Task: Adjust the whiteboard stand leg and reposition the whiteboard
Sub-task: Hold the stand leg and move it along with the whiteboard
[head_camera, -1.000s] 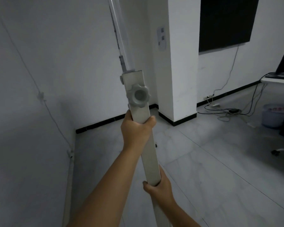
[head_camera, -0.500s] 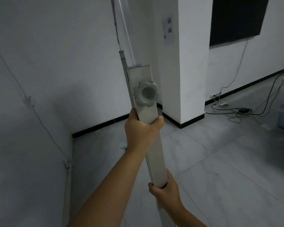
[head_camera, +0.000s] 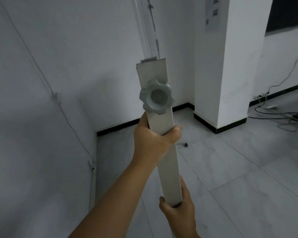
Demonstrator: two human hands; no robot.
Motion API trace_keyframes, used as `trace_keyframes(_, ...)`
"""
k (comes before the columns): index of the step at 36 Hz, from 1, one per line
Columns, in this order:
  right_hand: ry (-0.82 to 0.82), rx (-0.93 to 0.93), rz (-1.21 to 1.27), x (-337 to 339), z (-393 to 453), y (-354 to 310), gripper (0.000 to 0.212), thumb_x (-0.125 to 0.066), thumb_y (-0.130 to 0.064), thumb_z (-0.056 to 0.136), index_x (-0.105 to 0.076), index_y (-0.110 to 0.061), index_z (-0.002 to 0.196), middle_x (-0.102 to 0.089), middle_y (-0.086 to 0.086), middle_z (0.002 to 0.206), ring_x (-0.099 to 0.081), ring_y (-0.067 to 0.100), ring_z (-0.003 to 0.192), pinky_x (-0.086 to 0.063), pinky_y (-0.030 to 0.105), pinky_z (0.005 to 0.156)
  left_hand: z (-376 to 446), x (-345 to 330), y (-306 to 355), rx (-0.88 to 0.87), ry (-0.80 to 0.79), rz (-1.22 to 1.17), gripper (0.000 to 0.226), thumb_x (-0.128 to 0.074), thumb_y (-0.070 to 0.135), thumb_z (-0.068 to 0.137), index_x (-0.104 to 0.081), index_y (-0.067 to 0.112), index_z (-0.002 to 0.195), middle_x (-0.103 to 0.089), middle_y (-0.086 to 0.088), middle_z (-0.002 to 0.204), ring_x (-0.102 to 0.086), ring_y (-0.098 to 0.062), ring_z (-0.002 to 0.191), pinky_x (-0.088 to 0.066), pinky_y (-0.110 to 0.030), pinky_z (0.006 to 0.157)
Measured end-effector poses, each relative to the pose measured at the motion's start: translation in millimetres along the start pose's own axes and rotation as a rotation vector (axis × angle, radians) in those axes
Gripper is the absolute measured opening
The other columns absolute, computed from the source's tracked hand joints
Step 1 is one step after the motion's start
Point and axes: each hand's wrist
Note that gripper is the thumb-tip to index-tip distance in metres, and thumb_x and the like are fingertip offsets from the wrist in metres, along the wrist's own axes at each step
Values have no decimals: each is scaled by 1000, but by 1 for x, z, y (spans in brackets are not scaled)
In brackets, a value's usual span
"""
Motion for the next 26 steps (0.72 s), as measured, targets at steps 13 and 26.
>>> trace_keyframes(13, 249, -29, -48, -130, 10, -6, 81, -72, 0, 62, -43, -20, 135, -59, 5, 103, -54, 24, 89, -50, 32, 86, 56, 103, -45, -75, -155, -40, 39, -77, 10, 63, -46, 33, 69, -54, 9, 66, -56, 6, 56, -44, -6, 44)
trace_keyframes(26, 311, 28, -106, -256, 40, -12, 85, -76, -1, 60, -41, -15, 137, -60, 11, 120, -56, 29, 99, -52, 38, 88, 127, 203, -87, -80, -258, -77, 32, -72, 20, 53, -46, 33, 68, -51, 11, 64, -54, 6, 55, -44, -7, 46)
Point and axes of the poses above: each hand's wrist, its own z-axis towards the middle knuckle, its own x-axis out of the back of the hand, y = z × x
